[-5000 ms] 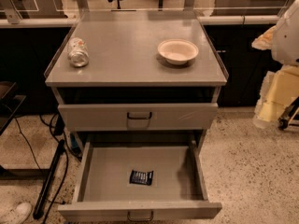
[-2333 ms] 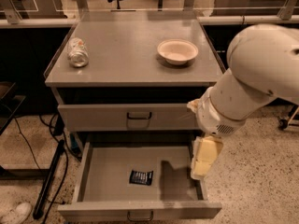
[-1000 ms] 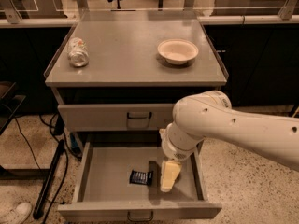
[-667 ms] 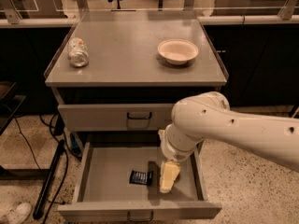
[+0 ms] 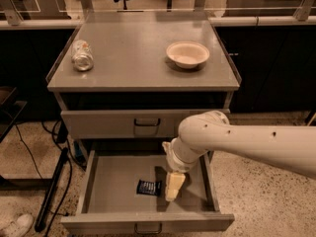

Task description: Pick rxbar blueberry from middle drawer and place on counter

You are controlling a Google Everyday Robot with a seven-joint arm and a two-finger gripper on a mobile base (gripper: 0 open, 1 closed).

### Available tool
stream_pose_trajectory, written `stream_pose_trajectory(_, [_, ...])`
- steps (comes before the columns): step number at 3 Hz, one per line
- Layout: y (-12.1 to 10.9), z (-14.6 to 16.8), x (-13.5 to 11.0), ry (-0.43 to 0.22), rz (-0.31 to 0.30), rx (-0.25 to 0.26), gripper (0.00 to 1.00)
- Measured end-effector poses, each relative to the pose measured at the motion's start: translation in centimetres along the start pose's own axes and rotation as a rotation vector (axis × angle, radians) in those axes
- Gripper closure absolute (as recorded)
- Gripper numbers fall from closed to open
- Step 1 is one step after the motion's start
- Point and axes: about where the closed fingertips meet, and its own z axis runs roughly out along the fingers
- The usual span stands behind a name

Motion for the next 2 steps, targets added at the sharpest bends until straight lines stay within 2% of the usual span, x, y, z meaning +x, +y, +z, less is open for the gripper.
stream_pose_trajectory(2, [0.34, 1.34, 0.81, -0.008, 0.029, -0.022, 0.00])
